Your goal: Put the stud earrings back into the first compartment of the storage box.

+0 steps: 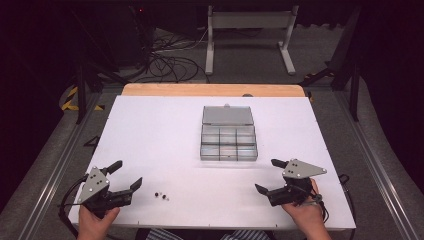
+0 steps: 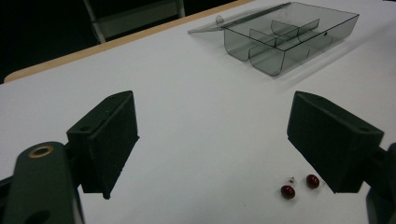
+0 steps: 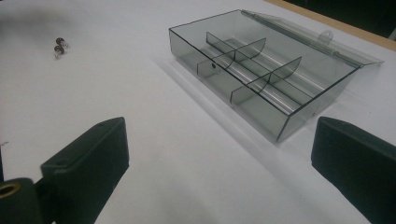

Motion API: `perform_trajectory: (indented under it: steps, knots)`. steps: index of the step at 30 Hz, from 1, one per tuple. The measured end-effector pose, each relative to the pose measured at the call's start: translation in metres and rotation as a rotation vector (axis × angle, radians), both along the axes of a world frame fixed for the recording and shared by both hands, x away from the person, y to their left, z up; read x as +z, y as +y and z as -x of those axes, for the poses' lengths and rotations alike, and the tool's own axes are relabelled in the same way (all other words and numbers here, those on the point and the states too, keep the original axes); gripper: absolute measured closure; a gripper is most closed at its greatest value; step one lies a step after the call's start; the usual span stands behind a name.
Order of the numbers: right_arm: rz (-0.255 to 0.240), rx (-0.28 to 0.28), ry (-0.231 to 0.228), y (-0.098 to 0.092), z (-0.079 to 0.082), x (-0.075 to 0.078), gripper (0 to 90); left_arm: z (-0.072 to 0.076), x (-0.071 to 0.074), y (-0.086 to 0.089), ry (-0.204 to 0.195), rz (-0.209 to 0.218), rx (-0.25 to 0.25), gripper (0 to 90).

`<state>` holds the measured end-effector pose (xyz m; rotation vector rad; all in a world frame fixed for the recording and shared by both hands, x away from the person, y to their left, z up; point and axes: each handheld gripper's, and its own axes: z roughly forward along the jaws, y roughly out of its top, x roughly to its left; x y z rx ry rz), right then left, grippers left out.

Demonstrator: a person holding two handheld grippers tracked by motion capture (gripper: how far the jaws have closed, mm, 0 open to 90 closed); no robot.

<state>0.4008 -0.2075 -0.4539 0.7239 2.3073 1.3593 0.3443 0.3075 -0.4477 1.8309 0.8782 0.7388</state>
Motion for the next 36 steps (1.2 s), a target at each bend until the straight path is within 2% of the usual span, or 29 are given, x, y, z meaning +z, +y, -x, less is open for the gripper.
perform_trajectory:
  steps: [8, 14, 22, 28, 36]
  knots:
    - [-0.003, 0.006, 0.0, 0.001, 0.001, 0.002, 5.3, 0.003, 0.001, -0.003, -0.033, -0.041, 0.009, 16.8]
    - [0.002, 0.014, -0.002, 0.004, 0.001, 0.004, 5.3, 0.004, 0.001, -0.005, -0.043, -0.066, 0.009, 16.7]
    - [0.035, 0.037, 0.014, 0.012, 0.0, 0.011, 11.9, 0.003, 0.001, -0.004, -0.038, -0.06, 0.009, 17.0]
    - [0.018, 0.06, 0.026, 0.02, -0.002, 0.019, 14.3, 0.003, 0.0, -0.003, -0.038, -0.066, 0.012, 17.1]
    - [-0.001, 0.108, 0.033, 0.037, -0.006, 0.028, 13.3, 0.004, 0.001, -0.002, -0.034, -0.052, 0.016, 17.1]
